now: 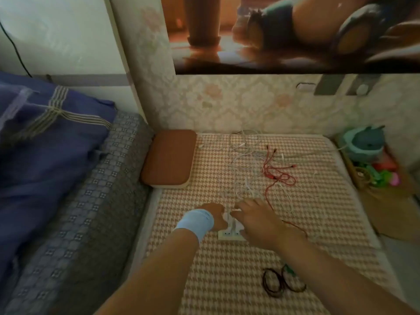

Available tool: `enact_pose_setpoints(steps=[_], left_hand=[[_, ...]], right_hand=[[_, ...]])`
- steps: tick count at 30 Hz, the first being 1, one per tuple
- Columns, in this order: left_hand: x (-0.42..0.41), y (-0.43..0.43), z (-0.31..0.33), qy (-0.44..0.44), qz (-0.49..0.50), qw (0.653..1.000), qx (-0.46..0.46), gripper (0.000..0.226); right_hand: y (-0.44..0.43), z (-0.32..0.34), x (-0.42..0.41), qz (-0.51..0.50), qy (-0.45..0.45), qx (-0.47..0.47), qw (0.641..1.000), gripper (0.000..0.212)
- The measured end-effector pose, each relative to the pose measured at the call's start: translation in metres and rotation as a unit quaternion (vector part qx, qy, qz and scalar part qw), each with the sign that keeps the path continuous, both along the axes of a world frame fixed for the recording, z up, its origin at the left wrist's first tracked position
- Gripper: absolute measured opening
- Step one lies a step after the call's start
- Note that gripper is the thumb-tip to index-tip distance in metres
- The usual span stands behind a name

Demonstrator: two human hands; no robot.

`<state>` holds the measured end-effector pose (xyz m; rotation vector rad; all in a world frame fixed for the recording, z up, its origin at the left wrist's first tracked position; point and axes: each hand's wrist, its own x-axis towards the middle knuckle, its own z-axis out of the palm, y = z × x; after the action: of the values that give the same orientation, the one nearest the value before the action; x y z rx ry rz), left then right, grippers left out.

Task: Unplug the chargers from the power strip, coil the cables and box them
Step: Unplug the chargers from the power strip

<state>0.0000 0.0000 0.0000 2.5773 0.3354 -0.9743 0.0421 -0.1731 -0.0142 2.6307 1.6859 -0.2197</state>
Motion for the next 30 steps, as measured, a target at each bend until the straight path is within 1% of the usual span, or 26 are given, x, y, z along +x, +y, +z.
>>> enact_pose_setpoints(steps=[2,3,4,5,7,9,11,12,14,16,19,22,26,30], left_hand=[[0.000,-0.002,-0.026,0.001,-0.003,1.000,-0.016,0.064],[0.000,-0.002,-0.041,-0.013,0.000,0.999,-0.030,0.077],[-0.001,-0.001,-0.055,-0.034,0.006,0.998,-0.043,0.084],[0.000,-0.001,-0.069,-0.058,0.007,0.997,-0.055,0.087],[0.000,0.000,-0.096,-0.115,0.023,0.989,-0.094,0.087],[-0.002,-0.002,-0.112,-0.174,0.035,0.975,-0.137,0.082],[-0.001,-0.004,-0.126,-0.211,0.048,0.962,-0.165,0.069],[-0.001,-0.005,-0.132,-0.230,0.066,0.955,-0.178,0.062],[-0.005,-0.006,-0.140,-0.275,0.111,0.938,-0.179,0.057],[-0.012,-0.009,-0.142,-0.309,0.127,0.927,-0.169,0.061],[-0.021,-0.016,-0.136,-0.323,0.111,0.930,-0.132,0.062],[-0.027,-0.021,-0.131,-0.316,0.103,0.937,-0.112,0.058],[-0.022,-0.018,-0.140,-0.316,0.103,0.933,-0.138,0.051],[-0.021,-0.019,-0.167,-0.370,0.077,0.913,-0.157,0.054]], right_hand=[[0.004,-0.017,0.003,0.001,-0.040,-0.023,0.999,0.063],[0.006,-0.026,0.006,0.001,-0.052,-0.050,0.997,0.066],[0.009,-0.034,0.010,-0.016,-0.081,-0.055,0.995,0.071],[0.012,-0.040,0.011,-0.022,-0.095,-0.071,0.993,0.077],[0.015,-0.054,0.011,-0.017,-0.125,-0.085,0.988,0.085],[0.015,-0.064,0.012,-0.027,-0.148,-0.103,0.983,0.075],[0.014,-0.074,0.010,-0.034,-0.165,-0.079,0.983,0.061],[0.013,-0.080,0.009,-0.038,-0.172,-0.067,0.982,0.057],[0.012,-0.086,0.004,-0.066,-0.162,-0.054,0.983,0.058],[0.012,-0.089,-0.001,-0.091,-0.153,-0.046,0.983,0.064],[0.015,-0.088,-0.009,-0.127,-0.120,-0.046,0.984,0.071],[0.018,-0.087,-0.016,-0.160,-0.070,-0.024,0.984,0.076],[0.021,-0.094,-0.016,-0.184,-0.033,-0.002,0.982,0.080],[0.020,-0.105,-0.011,-0.195,-0.047,0.014,0.980,0.080]])
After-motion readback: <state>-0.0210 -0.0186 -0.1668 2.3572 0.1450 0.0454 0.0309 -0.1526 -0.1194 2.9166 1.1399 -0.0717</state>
